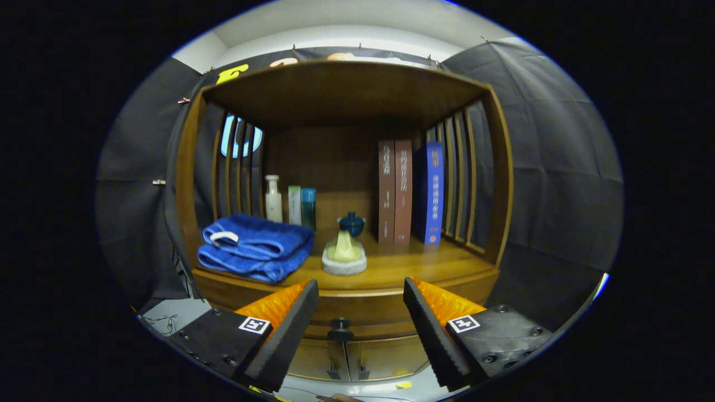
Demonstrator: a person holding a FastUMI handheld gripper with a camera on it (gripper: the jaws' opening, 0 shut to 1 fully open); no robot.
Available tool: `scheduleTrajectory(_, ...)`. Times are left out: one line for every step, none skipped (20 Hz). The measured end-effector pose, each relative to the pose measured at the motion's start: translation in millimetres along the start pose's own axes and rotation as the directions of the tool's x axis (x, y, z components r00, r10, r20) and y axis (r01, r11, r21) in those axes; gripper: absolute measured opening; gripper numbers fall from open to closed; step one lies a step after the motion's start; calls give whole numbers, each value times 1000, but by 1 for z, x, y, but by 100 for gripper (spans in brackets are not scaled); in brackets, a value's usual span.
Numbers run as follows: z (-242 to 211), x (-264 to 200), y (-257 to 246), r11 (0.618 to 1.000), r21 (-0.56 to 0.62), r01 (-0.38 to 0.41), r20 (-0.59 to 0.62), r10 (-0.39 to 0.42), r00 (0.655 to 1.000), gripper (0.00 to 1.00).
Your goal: Pull open the drawer, take out the items inside it, and place them on the countertop above the cabinet.
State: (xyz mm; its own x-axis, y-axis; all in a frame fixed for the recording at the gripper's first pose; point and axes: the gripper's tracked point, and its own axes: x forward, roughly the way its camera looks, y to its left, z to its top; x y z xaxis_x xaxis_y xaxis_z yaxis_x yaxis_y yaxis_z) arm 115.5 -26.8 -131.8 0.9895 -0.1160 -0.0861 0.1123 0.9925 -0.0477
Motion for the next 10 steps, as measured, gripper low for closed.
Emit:
scheduleTrajectory(17, -9, 1, 1000, -2, 1, 16, -1, 1000, 99)
scheduleTrajectory(33, -17, 1, 1000, -7, 6, 20, -6, 1000, 99)
scheduleTrajectory(46, -25, 1, 1000, -15, 11, 17, -11, 1000, 99)
scheduleTrajectory(59, -32, -1, 999, -22, 23, 18, -22, 1000, 99)
scheduleTrajectory(72, -37, -3, 999, -30, 34, 23, -33, 999, 99)
scheduleTrajectory(86, -42, -4, 998, -38, 41, 32, -40, 999, 99)
scheduleTrajectory(97, -46, -2, 999, -41, 36, 36, -35, 999, 99)
scheduleTrajectory(107, -51, 2, 999, -42, 24, 35, -22, 999, 99)
scheduleTrajectory(116, -57, 5, 999, -39, 10, 31, -9, 999, 99)
scheduleTrajectory(123, -61, 8, 999, -31, -6, 29, 7, 1000, 99)
